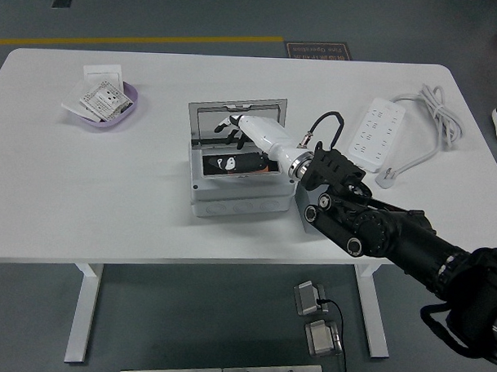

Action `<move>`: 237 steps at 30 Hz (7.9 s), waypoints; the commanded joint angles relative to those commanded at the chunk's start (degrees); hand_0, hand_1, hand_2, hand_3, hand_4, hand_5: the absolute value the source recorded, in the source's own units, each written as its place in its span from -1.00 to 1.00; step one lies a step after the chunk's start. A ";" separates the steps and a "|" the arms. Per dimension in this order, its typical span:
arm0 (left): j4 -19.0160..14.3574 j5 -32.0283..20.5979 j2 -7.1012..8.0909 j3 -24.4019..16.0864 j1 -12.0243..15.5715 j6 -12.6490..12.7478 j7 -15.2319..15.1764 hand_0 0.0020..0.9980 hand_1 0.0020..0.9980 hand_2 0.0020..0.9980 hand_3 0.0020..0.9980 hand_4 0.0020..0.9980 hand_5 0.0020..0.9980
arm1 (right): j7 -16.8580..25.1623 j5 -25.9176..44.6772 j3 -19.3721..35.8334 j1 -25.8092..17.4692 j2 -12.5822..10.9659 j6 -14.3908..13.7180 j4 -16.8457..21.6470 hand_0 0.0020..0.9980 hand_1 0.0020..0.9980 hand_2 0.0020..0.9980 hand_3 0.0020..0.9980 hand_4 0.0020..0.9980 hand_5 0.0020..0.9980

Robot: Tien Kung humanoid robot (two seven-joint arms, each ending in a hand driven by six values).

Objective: Pick up the cylinder from the cube,place it in the box,flap close box

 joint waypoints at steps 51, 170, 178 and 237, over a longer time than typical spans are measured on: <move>0.00 0.47 0.09 -0.51 0.33 -0.02 0.04 0.49 0.52 0.45 0.67 0.62 0.32 | -5.83 6.08 7.81 7.99 -4.53 9.04 6.97 0.21 0.24 0.33 0.46 0.71 0.06; 0.00 -0.35 -0.75 0.51 1.01 -0.47 -0.41 0.48 0.52 0.45 0.65 0.62 0.32 | -8.82 -2.08 6.64 -6.26 -16.41 8.77 27.77 0.24 0.33 0.37 0.46 0.65 0.08; 0.00 -0.75 -0.80 0.52 1.28 -0.49 -0.12 0.48 0.51 0.45 0.65 0.62 0.32 | -10.14 -7.80 17.05 -14.55 -18.37 9.47 35.73 0.24 0.33 0.37 0.46 0.65 0.08; 0.00 -1.44 2.04 0.30 1.04 -0.91 1.22 0.49 0.51 0.45 0.65 0.61 0.27 | 0.76 18.26 57.92 -45.95 -9.04 6.88 42.99 0.22 0.25 0.28 0.34 0.67 0.13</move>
